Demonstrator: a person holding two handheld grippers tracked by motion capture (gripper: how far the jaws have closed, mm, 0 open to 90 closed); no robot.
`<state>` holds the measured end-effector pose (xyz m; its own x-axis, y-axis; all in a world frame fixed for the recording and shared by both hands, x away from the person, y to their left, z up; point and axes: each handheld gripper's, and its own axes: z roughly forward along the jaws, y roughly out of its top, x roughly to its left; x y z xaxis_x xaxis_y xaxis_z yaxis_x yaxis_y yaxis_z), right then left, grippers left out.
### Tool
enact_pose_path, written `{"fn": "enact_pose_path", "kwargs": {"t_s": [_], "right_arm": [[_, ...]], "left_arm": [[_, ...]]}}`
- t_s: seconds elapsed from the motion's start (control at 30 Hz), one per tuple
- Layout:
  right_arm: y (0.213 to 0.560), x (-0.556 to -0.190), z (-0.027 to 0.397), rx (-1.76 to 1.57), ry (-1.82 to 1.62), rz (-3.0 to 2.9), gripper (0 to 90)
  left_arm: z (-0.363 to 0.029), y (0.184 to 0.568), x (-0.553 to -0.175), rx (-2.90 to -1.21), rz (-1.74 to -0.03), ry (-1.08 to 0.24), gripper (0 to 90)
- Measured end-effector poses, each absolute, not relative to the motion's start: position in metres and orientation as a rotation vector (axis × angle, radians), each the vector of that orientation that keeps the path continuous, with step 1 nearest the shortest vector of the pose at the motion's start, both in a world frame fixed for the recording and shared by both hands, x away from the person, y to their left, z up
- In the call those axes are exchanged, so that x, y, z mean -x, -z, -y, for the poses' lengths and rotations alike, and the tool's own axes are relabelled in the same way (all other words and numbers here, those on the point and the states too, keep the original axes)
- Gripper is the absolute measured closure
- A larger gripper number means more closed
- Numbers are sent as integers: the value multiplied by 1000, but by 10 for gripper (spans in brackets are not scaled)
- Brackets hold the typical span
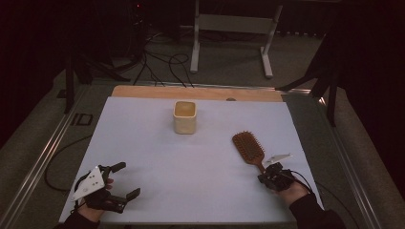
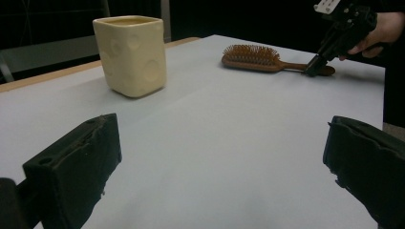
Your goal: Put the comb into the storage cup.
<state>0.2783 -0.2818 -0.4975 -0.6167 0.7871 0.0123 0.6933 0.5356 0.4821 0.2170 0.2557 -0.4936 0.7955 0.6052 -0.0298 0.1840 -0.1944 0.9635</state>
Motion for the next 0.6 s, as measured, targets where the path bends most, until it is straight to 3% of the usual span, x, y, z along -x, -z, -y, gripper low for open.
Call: {"fn": "enact_pose_path", "kwargs": {"t_s": [0.6], "right_arm": [[494, -282, 291, -1264, -645, -2548, 900]], "left_arm": [[-255, 493, -217, -1755, -613, -427, 2]]}}
